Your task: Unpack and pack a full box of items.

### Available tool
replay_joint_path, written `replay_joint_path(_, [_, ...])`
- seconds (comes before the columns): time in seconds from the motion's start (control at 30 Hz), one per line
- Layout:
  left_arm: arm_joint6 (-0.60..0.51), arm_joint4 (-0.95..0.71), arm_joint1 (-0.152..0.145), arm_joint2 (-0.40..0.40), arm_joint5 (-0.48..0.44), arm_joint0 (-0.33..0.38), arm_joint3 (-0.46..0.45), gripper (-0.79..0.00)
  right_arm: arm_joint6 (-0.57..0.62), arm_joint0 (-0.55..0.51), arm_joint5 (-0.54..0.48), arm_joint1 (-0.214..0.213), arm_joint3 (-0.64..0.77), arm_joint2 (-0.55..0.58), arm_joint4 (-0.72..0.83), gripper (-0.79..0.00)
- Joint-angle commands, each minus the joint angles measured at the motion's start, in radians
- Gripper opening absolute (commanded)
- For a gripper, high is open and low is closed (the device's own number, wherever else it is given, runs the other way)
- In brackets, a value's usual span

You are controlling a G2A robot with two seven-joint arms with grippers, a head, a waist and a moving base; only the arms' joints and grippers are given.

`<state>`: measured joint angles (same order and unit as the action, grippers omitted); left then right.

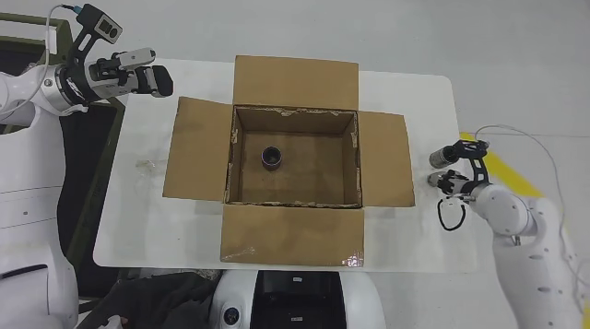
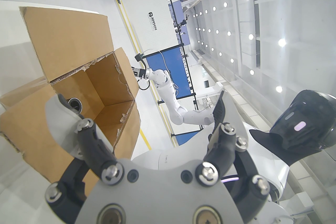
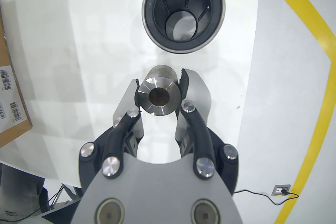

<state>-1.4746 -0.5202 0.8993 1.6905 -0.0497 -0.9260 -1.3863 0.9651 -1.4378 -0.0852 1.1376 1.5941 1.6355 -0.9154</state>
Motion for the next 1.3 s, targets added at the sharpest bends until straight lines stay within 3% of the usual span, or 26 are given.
replay_joint_path(0.0, [0.0,0.0,0.0,0.0,0.0,0.0,0.0,0.0,0.001,0.002,0.003,-0.001,-0.001,-0.005,-0.001,-0.616])
replay_joint_path(0.17, [0.0,0.0,0.0,0.0,0.0,0.0,0.0,0.0,0.006,0.007,0.011,-0.003,-0.001,-0.017,-0.005,-0.394])
replay_joint_path(0.2, [0.0,0.0,0.0,0.0,0.0,0.0,0.0,0.0,0.007,0.008,0.012,-0.003,-0.001,-0.019,-0.005,-0.317])
replay_joint_path(0.33, [0.0,0.0,0.0,0.0,0.0,0.0,0.0,0.0,0.009,0.005,0.016,-0.005,0.008,-0.023,-0.005,-0.222])
replay_joint_path(0.77, [0.0,0.0,0.0,0.0,0.0,0.0,0.0,0.0,0.013,-0.117,0.072,-0.015,0.25,0.04,-0.005,-0.102])
replay_joint_path(0.93, [0.0,0.0,0.0,0.0,0.0,0.0,0.0,0.0,-0.005,-0.157,0.066,-0.017,0.353,0.072,0.041,-0.092])
replay_joint_path(1.27, [0.0,0.0,0.0,0.0,0.0,0.0,0.0,0.0,0.012,-0.174,0.064,-0.021,0.58,0.025,-0.028,-0.034])
